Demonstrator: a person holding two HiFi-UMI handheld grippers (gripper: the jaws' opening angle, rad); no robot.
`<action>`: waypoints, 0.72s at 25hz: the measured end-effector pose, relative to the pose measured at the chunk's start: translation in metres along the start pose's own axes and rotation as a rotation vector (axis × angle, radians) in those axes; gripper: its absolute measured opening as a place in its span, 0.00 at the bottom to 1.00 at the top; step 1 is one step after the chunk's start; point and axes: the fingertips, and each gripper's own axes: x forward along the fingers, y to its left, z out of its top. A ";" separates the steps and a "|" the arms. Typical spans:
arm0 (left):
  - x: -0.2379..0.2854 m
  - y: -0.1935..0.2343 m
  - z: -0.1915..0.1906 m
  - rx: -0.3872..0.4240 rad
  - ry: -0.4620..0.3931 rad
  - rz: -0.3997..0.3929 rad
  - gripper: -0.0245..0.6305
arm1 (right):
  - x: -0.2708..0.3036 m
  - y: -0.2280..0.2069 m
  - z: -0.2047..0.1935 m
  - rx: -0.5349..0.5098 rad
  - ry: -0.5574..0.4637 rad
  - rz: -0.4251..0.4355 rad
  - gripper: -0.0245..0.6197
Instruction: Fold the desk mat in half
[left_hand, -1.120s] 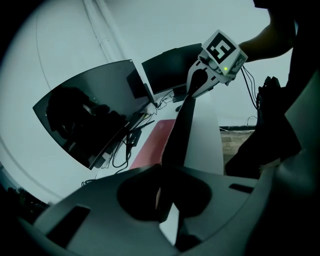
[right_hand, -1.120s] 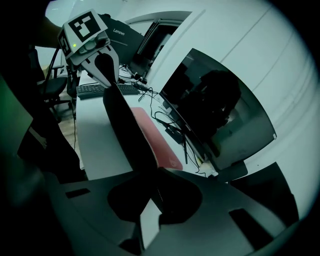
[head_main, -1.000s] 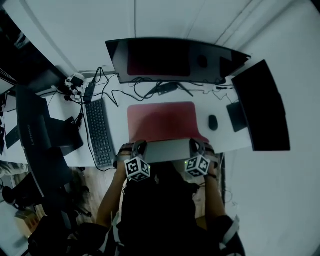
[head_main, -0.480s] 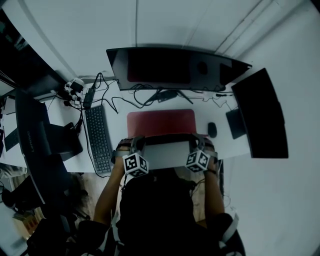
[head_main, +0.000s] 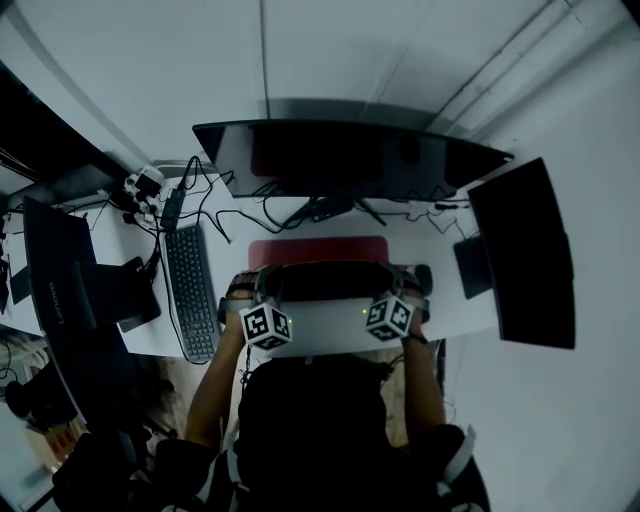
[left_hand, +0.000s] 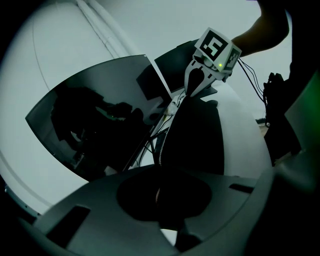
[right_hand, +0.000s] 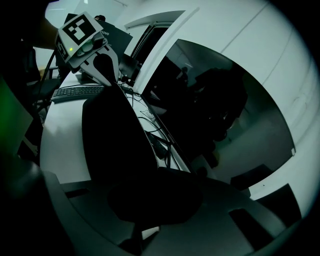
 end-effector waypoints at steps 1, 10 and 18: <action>0.005 0.003 -0.002 -0.006 0.015 0.000 0.07 | 0.006 -0.003 0.001 -0.006 -0.001 0.007 0.07; 0.049 0.035 -0.007 -0.052 0.045 0.053 0.07 | 0.054 -0.027 0.019 -0.028 -0.038 0.040 0.07; 0.089 0.050 -0.015 -0.079 0.057 0.079 0.07 | 0.099 -0.038 0.022 -0.046 -0.043 0.052 0.07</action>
